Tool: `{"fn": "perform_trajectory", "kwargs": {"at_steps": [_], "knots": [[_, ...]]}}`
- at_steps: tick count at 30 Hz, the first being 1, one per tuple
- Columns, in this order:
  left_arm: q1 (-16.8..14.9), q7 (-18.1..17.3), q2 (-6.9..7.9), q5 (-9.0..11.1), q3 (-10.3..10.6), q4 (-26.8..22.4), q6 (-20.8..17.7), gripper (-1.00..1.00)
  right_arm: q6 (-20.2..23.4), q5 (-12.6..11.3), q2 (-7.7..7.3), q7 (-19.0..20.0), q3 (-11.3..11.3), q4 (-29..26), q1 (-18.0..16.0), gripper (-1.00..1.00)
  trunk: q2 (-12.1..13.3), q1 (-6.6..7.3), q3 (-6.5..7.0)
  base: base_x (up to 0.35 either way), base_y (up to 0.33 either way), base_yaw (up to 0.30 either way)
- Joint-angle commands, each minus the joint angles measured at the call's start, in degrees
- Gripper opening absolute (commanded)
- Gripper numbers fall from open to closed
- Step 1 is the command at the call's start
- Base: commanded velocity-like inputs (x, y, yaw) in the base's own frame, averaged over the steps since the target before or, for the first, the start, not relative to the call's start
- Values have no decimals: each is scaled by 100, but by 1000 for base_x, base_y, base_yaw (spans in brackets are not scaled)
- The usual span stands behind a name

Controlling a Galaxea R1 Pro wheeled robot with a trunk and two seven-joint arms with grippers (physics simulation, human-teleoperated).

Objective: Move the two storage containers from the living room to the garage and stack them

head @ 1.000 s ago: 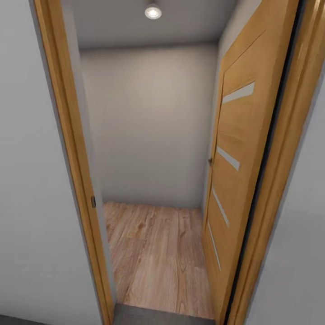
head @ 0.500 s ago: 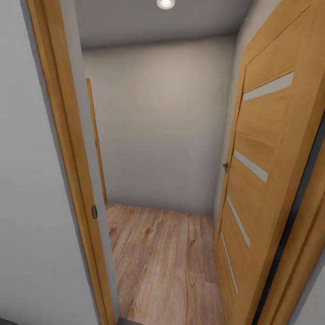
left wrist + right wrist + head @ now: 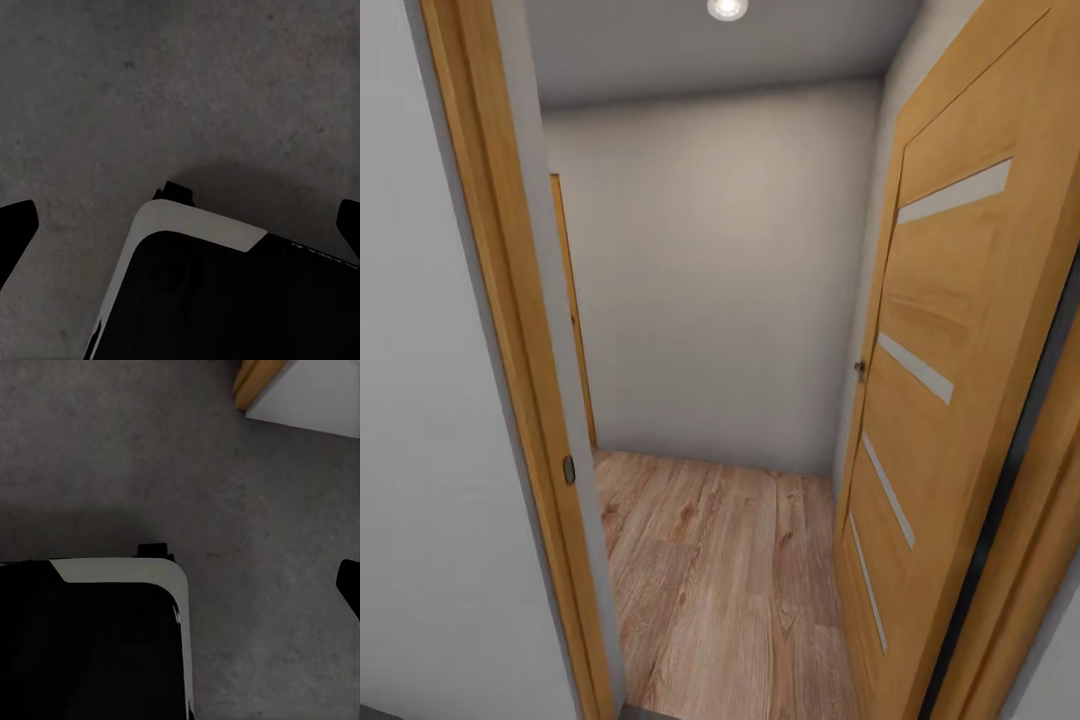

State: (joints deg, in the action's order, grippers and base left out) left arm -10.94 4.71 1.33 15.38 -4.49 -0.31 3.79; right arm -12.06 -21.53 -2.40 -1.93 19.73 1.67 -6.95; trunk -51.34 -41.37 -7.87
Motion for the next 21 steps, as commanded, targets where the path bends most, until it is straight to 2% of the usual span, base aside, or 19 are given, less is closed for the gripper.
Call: {"fn": "perform_trajectory", "kwargs": {"at_steps": [1,11,18,21], "knots": [[-4,4,-1,0,-43,3,19,100,-31,-33,3,-6,47,18,-8,100,-6,-1,-8,0,0,0],[-4,4,-3,0,-35,4,20,100,-33,-26,3,-17,40,18,-8,100,-6,-1,-8,0,82,0],[-4,4,-1,0,-34,3,17,100,-33,-26,3,-18,40,18,-8,100,-6,-1,-8,5,12,0],[-4,4,-1,-7,-34,2,17,100,-33,-26,3,-22,40,18,-8,100,-6,-1,-8,146,1,0]]}}
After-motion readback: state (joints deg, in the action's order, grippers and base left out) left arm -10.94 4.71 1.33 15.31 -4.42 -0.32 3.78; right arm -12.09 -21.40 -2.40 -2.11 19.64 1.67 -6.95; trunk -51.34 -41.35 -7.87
